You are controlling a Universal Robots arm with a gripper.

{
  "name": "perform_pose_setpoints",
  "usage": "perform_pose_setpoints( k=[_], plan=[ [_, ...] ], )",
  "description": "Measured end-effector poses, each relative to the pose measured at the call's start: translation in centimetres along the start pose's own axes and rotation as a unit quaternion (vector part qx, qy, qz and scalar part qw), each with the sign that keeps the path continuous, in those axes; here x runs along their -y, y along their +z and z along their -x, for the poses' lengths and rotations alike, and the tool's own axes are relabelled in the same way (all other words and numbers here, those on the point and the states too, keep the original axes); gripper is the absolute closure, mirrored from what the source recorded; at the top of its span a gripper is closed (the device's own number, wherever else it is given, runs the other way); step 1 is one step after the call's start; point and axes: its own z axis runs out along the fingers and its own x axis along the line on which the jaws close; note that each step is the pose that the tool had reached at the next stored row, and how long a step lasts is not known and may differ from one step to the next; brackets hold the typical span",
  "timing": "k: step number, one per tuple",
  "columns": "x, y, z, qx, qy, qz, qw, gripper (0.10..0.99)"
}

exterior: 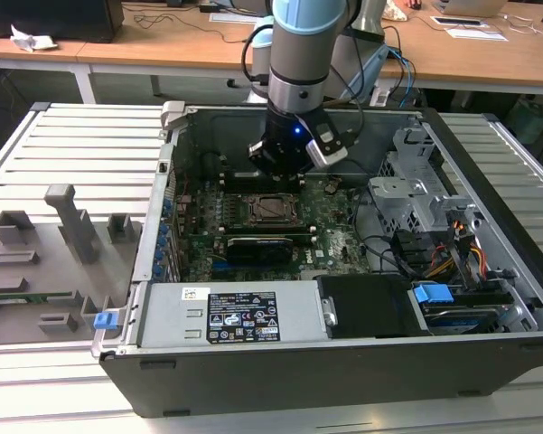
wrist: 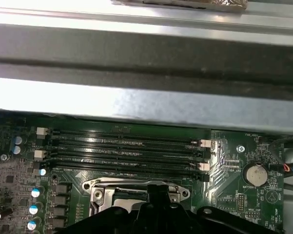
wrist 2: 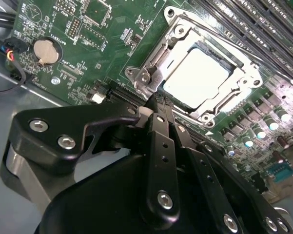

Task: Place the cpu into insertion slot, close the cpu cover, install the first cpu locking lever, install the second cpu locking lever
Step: 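Install the second cpu locking lever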

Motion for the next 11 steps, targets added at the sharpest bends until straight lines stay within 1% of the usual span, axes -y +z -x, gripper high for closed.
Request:
perform_pose_setpoints(
  k=[3, 6, 11],
  plan=[
    [0.13, -0.02, -0.01, 0.0000, 0.000, -0.0001, 1.0000, 0.980],
    [0.55, -0.06, -0.04, 0.0000, 0.000, 0.0000, 1.0000, 0.980],
    [0.67, -0.11, -0.05, 0.0000, 0.000, -0.0001, 1.0000, 0.980]
  ],
)
